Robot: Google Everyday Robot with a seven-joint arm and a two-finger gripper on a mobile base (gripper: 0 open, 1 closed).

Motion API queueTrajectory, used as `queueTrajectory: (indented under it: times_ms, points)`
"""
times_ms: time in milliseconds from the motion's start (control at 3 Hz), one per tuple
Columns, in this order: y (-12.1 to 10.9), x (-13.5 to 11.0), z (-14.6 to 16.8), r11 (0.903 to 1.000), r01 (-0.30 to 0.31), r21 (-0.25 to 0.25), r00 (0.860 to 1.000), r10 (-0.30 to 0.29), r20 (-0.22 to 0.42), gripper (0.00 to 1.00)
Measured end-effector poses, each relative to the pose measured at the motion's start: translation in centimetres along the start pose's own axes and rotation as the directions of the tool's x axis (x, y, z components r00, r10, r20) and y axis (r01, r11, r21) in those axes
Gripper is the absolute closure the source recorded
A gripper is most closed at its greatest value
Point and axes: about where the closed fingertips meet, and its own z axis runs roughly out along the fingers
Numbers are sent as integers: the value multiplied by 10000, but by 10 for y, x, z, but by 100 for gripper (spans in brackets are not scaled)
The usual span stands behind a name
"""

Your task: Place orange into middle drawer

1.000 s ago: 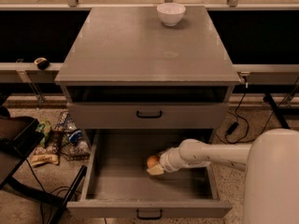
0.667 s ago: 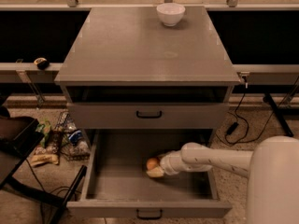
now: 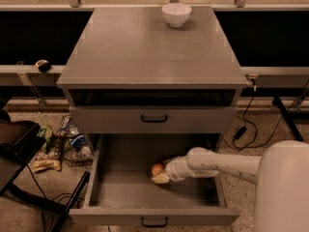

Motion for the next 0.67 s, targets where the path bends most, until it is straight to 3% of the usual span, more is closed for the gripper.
queueTrajectory:
  times_ms: [333, 667]
  points:
    - [0, 0, 0, 10000, 0, -1, 10000, 0, 0, 30]
    - [0, 0, 0, 10000, 0, -1, 10000, 0, 0, 7]
